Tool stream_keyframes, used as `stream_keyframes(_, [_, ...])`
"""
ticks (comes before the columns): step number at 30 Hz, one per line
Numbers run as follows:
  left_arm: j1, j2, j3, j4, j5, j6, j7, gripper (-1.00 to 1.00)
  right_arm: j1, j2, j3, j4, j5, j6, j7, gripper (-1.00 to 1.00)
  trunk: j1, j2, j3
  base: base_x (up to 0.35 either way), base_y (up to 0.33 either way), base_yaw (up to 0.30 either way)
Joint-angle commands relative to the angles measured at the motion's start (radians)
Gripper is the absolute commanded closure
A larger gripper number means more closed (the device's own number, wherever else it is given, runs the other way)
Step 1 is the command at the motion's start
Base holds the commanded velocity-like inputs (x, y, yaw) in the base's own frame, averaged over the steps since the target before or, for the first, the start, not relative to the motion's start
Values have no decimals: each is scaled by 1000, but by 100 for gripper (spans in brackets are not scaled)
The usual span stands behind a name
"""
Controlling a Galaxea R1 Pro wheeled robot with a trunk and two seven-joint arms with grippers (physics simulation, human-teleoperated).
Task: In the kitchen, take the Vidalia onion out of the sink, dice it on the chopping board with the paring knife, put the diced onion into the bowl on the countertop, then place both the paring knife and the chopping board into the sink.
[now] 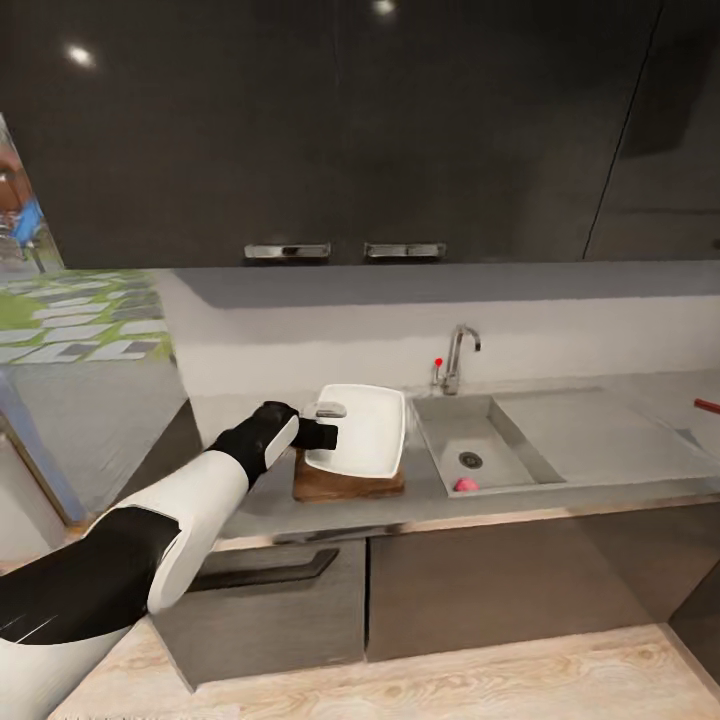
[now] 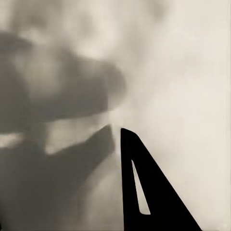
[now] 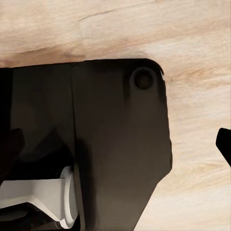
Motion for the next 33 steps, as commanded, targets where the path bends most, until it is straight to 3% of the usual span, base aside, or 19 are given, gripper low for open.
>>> stream_keyframes(1, [-1,1,-8,-1,11,4,2,100,0,1,-6,-2,11,-1,-3,-100,1,-2,-1,0,304,211])
stream_keyframes(21, [-1,1,-8,2,11,4,2,100,0,1,-6,-2,11,-1,-2,-100,1,-2,24,1,303,211])
stream_keyframes(27, [-1,3,-8,23,11,12,3,100,0,-1,-6,-7,10,-1,-3,-100,1,-2,30,84,109,154])
stream_keyframes(30, [-1,5,-4,21,18,183,2,100,0,-17,-7,-14,7,0,-5,-100,1,-2,30,22,9,18])
stream_keyframes(31, [-1,6,-4,17,19,212,1,100,0,-18,-7,-14,7,0,-6,-100,1,-2,30,10,4,9])
stream_keyframes(33, [-1,19,-3,-28,23,318,0,100,0,-21,-8,-18,6,4,-7,-100,1,-2,30,5,2,4])
